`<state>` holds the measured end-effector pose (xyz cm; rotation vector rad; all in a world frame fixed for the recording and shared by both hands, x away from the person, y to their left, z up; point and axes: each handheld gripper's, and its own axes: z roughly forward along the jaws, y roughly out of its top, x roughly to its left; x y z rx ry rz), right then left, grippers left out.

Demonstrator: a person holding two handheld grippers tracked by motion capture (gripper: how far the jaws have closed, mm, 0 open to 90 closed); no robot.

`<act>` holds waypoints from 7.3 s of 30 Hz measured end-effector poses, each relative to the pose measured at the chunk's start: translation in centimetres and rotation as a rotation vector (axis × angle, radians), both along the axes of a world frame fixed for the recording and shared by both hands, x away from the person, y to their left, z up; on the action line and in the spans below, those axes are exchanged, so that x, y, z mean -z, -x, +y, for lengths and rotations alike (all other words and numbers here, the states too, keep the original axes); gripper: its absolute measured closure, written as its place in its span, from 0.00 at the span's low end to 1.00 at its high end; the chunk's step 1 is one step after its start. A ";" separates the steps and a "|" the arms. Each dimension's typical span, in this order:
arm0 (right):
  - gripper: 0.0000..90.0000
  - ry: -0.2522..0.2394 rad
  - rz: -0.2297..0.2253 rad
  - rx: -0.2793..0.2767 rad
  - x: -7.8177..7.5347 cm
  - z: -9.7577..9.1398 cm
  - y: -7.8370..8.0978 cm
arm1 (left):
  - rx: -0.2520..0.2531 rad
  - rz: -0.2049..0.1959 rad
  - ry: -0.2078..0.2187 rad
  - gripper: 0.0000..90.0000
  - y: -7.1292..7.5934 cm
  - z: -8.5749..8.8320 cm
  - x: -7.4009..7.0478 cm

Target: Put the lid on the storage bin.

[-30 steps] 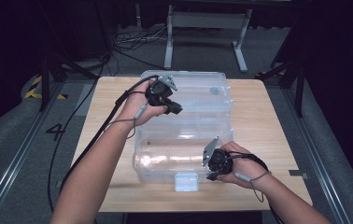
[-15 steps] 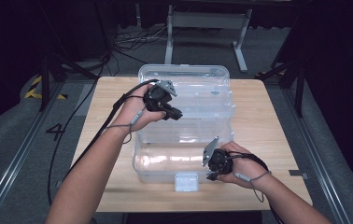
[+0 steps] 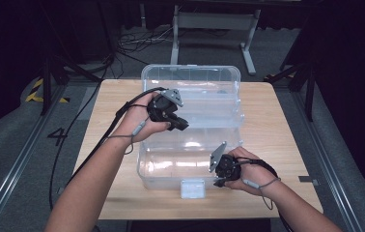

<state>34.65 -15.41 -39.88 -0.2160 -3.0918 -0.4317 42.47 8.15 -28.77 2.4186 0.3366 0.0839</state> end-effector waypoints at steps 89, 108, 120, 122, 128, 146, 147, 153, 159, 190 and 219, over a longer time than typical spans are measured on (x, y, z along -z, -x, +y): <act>0.91 -0.161 -0.109 0.052 -5.0 -1.9 2.0 | 0.054 0.021 -0.054 0.96 4.2 -0.4 1.2; 1.00 -0.333 -0.102 0.080 -7.6 -3.6 2.1 | 0.049 0.025 -0.046 0.96 4.4 -0.3 1.4; 1.00 -0.456 -0.130 0.137 -9.1 -5.2 1.6 | 0.035 0.014 -0.039 0.96 4.8 -0.3 1.7; 1.00 -0.474 -0.145 0.157 -9.3 -5.5 1.5 | 0.034 0.016 -0.036 0.96 4.9 -0.3 1.8; 1.00 -0.553 -0.169 0.195 -9.9 -6.2 1.4 | 0.038 0.018 -0.038 0.96 5.0 -0.3 1.9; 1.00 -0.774 -0.239 0.367 -10.1 -9.3 -0.4 | 0.039 0.015 -0.041 0.96 5.4 -0.2 2.1; 1.00 -0.774 -0.239 0.367 -10.1 -9.3 -0.4 | 0.039 0.015 -0.041 0.96 5.4 -0.2 2.1; 1.00 -0.808 -0.238 0.407 -9.9 -10.1 -0.9 | 0.040 0.013 -0.044 0.96 5.5 -0.2 2.1; 1.00 -0.820 -0.243 0.446 -9.6 -10.5 -1.4 | 0.042 0.019 -0.048 0.96 5.6 -0.3 2.2; 1.00 -0.894 -0.285 0.565 -9.1 -11.6 -2.1 | 0.055 0.041 -0.067 0.96 6.4 -0.5 3.1; 1.00 -0.880 -0.305 0.555 -8.8 -11.6 -1.3 | -0.122 0.041 0.183 0.89 6.2 5.0 1.1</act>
